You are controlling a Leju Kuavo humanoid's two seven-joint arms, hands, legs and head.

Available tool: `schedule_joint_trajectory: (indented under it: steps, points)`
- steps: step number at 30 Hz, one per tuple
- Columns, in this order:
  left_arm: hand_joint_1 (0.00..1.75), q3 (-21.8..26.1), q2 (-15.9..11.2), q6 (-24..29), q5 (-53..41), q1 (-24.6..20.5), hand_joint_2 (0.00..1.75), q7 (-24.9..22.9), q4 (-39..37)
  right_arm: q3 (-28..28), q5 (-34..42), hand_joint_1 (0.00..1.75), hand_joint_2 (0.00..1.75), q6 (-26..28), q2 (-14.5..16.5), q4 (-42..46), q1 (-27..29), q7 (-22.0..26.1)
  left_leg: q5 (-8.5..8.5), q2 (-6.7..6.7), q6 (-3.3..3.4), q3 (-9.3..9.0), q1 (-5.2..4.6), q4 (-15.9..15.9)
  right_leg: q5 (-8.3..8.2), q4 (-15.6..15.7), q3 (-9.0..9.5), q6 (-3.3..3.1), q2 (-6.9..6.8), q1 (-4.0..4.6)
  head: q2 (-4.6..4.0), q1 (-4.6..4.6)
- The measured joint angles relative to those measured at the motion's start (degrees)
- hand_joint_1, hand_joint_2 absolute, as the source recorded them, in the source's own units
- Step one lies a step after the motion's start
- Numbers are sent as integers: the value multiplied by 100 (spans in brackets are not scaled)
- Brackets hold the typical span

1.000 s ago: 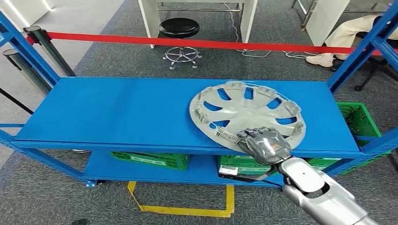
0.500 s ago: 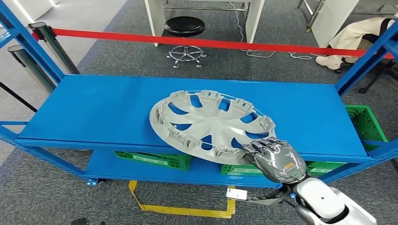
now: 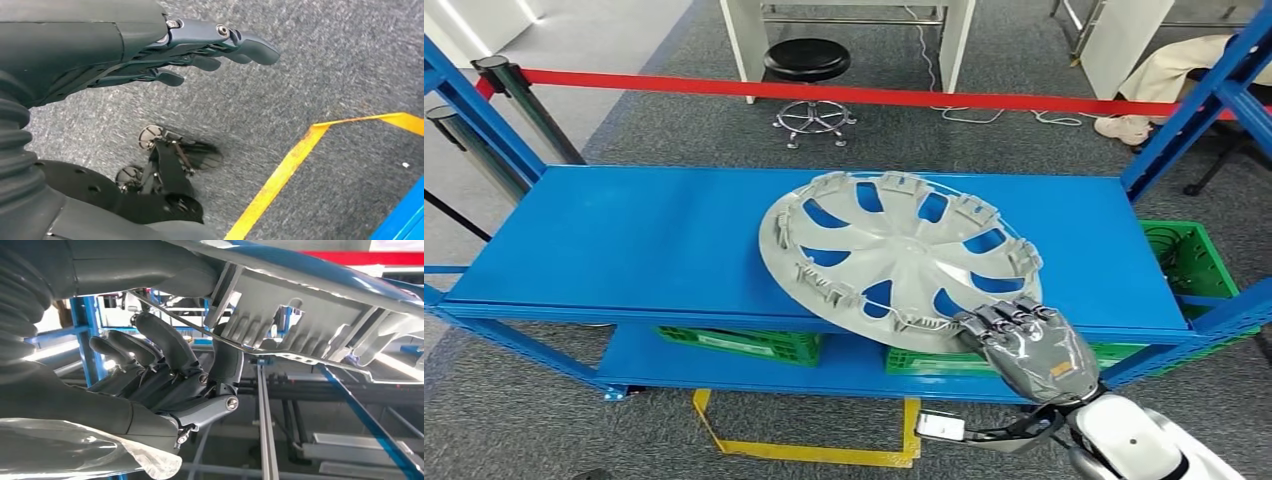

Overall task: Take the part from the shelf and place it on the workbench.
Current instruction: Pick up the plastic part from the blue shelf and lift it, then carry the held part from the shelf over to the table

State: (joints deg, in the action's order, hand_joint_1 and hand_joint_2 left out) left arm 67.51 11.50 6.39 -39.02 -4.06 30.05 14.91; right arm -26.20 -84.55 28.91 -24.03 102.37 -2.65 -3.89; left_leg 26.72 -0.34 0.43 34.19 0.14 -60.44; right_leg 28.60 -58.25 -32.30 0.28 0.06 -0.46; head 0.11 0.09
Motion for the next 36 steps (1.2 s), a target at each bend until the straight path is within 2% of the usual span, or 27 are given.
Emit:
schedule_joint_trajectory:
  steps: [3,5,6,8,9,10,11,12,14,15,16,19,20,21,23,24,25,26,27,29,30,31,34,35,36]
  points:
    - [0,3,-8,-2,-1,-5,175,-4,0,31,-88,175,175,119,1,56,41,-10,16,2,40,-43,-11,165,8,3,-27,88,-9,0,0,4]
    - [0,4,-13,-2,-2,-2,175,-4,0,45,-122,175,175,169,1,92,69,-11,-13,3,93,-69,11,224,124,-130,-95,146,-12,-11,0,20]
    - [0,5,-13,-4,-2,-5,175,-4,0,50,-131,175,175,189,1,104,78,-12,-26,5,117,-81,23,249,258,-354,-203,169,-11,-16,0,33]
    - [0,7,-16,-9,-2,-8,175,-4,0,56,-138,175,175,220,2,114,95,-12,-28,6,136,-80,22,250,606,-1099,-560,210,-9,-24,0,53]
    - [0,7,-17,-10,-2,-6,175,-4,0,57,-139,175,175,227,2,114,108,-11,-25,6,139,-80,21,247,714,-1429,-727,227,-9,-26,0,54]
    - [0,7,-18,-12,-2,-5,175,-4,0,56,-139,175,175,231,3,115,122,-11,-23,6,140,-82,21,243,726,-1595,-817,239,-10,-28,0,52]
    - [0,7,-19,-12,-2,-5,175,-4,0,56,-142,175,175,232,3,115,133,-11,-22,5,140,-85,22,236,616,-1515,-790,245,-11,-31,0,54]
    - [0,7,-18,-12,-3,-5,175,-4,0,57,-150,175,175,233,3,115,139,-11,-21,2,138,-89,25,226,419,-1223,-656,245,-12,-37,0,54]
    - [0,7,-18,-13,-4,-7,175,-5,0,61,-186,175,175,236,3,122,140,-11,-11,-7,110,-80,15,192,64,-437,-274,234,-11,-43,0,56]
    - [0,8,-19,-16,-4,-8,175,-6,0,63,-218,175,175,245,3,130,140,-13,-12,-13,84,-62,4,171,-19,-182,-142,216,-5,-42,0,52]
    - [0,9,-22,-20,-4,-6,175,-8,0,66,-266,175,175,259,3,138,145,-18,-17,-17,55,-43,-6,153,-38,-61,-80,196,4,-36,0,49]
    - [0,16,-30,-38,-4,3,175,-11,0,71,-430,175,175,310,3,148,172,-35,-12,-21,-22,-11,-4,116,-68,-47,-87,109,13,-31,0,44]
    - [0,19,-32,-40,-4,3,175,-10,0,72,-465,175,175,327,4,151,175,-38,81,-19,-50,13,2,38,-92,-40,-98,65,2,-39,0,38]
    - [0,22,-33,-41,-4,2,175,-8,0,74,-491,175,175,352,5,156,174,-41,256,-16,-77,74,9,-152,-119,-29,-119,16,-11,-48,0,31]
    - [0,24,-35,-43,-4,2,175,-2,0,73,-523,175,175,419,11,168,177,-47,734,-10,-124,291,23,-834,-175,-28,-191,-53,-29,-47,0,19]
    - [0,25,-36,-44,-4,2,175,1,0,71,-532,175,175,455,15,173,179,-48,920,-10,-136,388,28,-1177,-207,-30,-236,-65,-33,-42,0,19]
    - [0,26,-36,-47,-5,3,175,2,0,68,-536,175,175,484,19,177,182,-48,1005,-9,-140,415,29,-1377,-243,-31,-283,-67,-35,-38,0,19]
    - [0,26,-37,-51,-7,3,175,3,0,66,-539,175,175,505,21,183,183,-48,981,-9,-135,343,29,-1364,-280,-32,-329,-61,-34,-36,0,19]
    - [0,27,-37,-55,-10,1,175,4,0,65,-542,175,175,517,22,188,184,-48,869,-9,-122,160,28,-1126,-318,-32,-371,-50,-32,-34,0,19]
    - [0,27,-38,-60,-19,-13,175,4,0,65,-544,175,175,525,22,211,194,-48,603,-9,-79,-367,21,-288,-397,-37,-439,-10,-28,-26,0,18]
    - [0,27,-38,-60,-28,-23,175,5,0,65,-543,175,175,527,22,223,201,-47,518,-11,-59,-555,13,50,-436,-38,-462,20,-27,-20,0,23]
    - [0,26,-38,-58,-39,-31,175,5,0,64,-543,175,175,530,22,233,208,-47,479,-13,-39,-652,1,248,-474,-36,-477,55,-30,-16,0,25]
    - [0,25,-39,-40,-60,-19,175,7,0,63,-541,175,175,541,22,252,226,-49,360,-4,44,-603,-27,317,-581,-1,-504,157,-28,-40,0,23]
    - [0,26,-40,-34,-60,-19,175,7,0,63,-539,175,175,548,22,261,238,-48,294,5,85,-564,-23,332,-515,-36,-545,184,-21,-50,0,27]
    - [0,26,-39,-32,-62,-24,175,7,0,63,-538,175,175,555,22,268,247,-48,222,15,124,-507,-12,351,-340,-169,-613,210,-15,-55,0,33]
